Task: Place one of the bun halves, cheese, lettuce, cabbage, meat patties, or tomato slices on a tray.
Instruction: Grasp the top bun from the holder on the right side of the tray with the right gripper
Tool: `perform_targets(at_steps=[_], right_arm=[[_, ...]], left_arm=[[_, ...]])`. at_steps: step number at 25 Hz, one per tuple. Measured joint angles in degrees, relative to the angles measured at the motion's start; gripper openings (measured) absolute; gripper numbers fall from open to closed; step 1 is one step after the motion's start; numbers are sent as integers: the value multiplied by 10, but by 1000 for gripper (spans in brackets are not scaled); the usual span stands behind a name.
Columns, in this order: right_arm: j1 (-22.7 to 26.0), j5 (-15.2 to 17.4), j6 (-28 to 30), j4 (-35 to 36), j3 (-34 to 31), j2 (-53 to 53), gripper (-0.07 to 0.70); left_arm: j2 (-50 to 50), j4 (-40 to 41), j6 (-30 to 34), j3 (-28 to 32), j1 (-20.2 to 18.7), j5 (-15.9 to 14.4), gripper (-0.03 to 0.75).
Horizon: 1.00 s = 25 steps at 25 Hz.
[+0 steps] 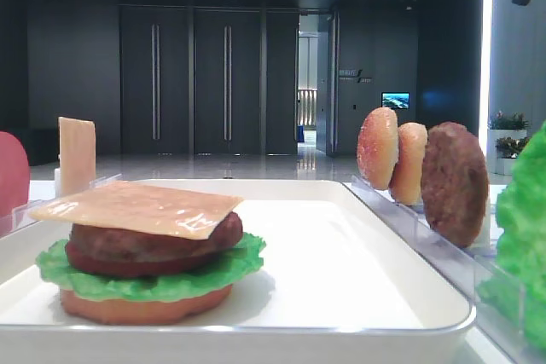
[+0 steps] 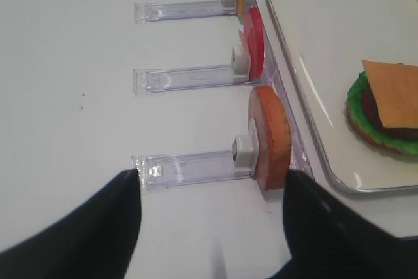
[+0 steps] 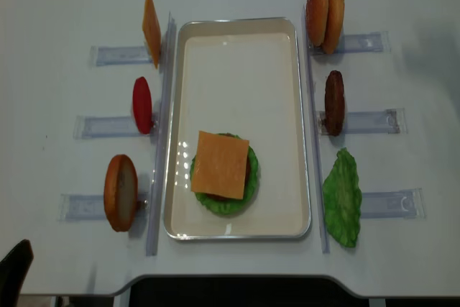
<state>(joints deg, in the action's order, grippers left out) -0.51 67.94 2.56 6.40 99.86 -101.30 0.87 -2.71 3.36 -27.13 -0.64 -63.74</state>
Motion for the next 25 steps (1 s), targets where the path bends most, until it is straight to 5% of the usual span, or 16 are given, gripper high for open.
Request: perform_targets(at_steps=[14,25], right_arm=[[-150,20,-109,-37,131,-86,482],[-172,21,-153,-37,136,-136,482]], left_arm=[[0,0,0,0,0,0,517],[0,0,0,0,0,0,517]])
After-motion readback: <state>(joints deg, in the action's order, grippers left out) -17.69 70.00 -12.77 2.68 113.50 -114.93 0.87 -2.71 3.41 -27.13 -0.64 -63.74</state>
